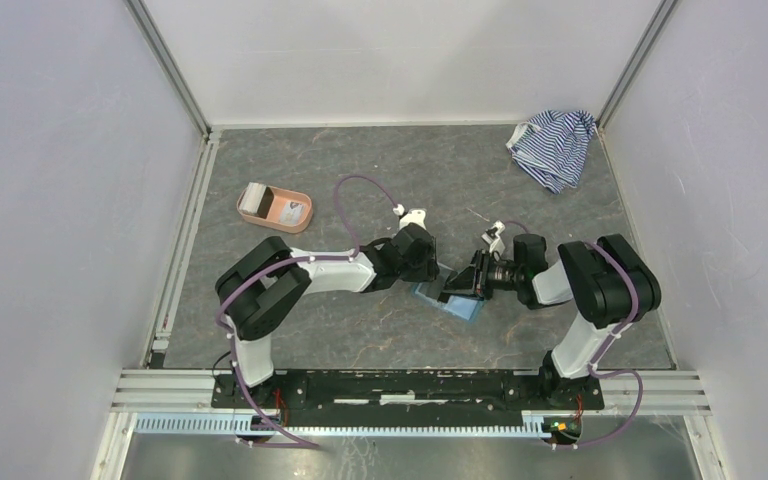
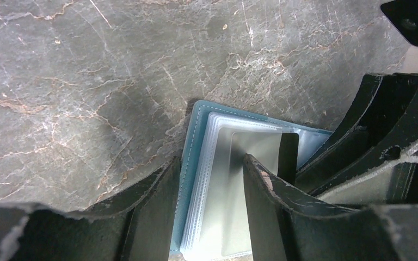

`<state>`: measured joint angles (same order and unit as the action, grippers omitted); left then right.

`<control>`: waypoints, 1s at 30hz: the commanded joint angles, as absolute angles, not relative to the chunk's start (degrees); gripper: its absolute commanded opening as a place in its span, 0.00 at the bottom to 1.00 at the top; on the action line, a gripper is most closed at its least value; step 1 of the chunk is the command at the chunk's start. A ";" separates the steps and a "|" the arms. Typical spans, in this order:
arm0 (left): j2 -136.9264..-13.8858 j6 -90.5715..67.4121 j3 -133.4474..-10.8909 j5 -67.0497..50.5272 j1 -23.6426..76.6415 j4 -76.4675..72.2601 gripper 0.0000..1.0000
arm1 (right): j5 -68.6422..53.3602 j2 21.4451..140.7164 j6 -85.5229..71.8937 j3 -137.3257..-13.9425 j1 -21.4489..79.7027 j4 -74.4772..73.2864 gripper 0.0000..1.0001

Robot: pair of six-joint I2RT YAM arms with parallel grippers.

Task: Put the credit cards into the card holder
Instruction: Insert the credit card into the card holder.

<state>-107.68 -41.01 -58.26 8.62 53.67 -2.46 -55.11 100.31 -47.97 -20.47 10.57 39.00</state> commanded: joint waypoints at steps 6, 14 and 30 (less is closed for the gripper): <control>-117.33 -38.94 -52.91 5.34 55.45 10.64 0.53 | -49.47 96.40 -38.05 -21.51 9.62 29.87 0.36; -116.85 -39.33 -52.22 4.24 55.45 9.08 0.53 | -47.19 92.84 -31.89 -22.88 9.41 22.21 0.42; -116.92 -40.55 -50.68 1.36 55.44 5.25 0.52 | -47.83 88.43 -24.09 -24.33 9.43 14.81 0.73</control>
